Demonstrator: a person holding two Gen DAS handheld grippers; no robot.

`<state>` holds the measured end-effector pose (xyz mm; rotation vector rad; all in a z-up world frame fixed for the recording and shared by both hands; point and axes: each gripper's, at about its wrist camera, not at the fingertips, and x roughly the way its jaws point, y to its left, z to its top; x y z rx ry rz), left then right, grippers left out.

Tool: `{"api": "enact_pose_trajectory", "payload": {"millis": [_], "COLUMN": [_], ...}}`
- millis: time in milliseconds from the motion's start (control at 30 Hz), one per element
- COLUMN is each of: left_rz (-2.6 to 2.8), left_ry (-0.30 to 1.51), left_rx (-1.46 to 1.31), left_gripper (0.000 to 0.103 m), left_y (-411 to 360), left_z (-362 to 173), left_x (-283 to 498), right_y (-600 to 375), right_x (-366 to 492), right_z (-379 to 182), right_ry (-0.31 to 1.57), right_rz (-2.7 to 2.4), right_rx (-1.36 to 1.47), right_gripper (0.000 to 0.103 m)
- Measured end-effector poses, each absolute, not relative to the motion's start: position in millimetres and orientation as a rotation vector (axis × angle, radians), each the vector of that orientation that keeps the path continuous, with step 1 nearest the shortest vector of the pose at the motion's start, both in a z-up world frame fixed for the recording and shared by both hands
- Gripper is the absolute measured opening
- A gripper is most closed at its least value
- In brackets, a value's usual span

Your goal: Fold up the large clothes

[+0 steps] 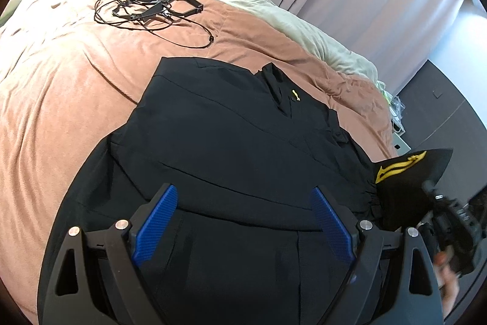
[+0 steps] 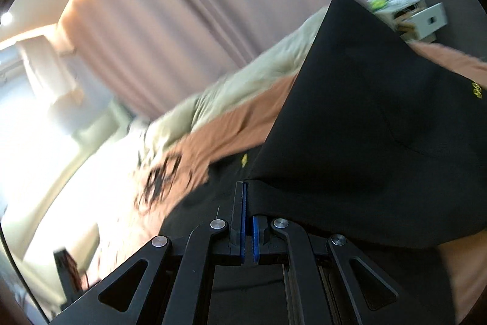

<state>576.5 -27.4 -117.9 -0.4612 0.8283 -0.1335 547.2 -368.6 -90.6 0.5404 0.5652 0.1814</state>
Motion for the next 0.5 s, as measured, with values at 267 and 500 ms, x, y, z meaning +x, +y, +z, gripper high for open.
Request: {"api": "enact_pose_trajectory", "payload": {"millis": [267,500], "left_rz": [-0.137,-0.132], "left_ry": [0.815,0.821], "left_rx": [-0.453,-0.441], "left_gripper": [0.091,0.091], "left_y": [-30.6,-32.7], "left_z": [-112.9,-114.0], "left_x": [574.2,573.5], "right_y": [-317.2,-321.0], "right_x": [594.9,583.8], "right_z": [-169.9,-165.0], "right_ry": [0.957,0.952], "right_rz": [0.242,0.269], "right_rx": [0.443,0.49], "right_gripper": [0.009,0.061]}}
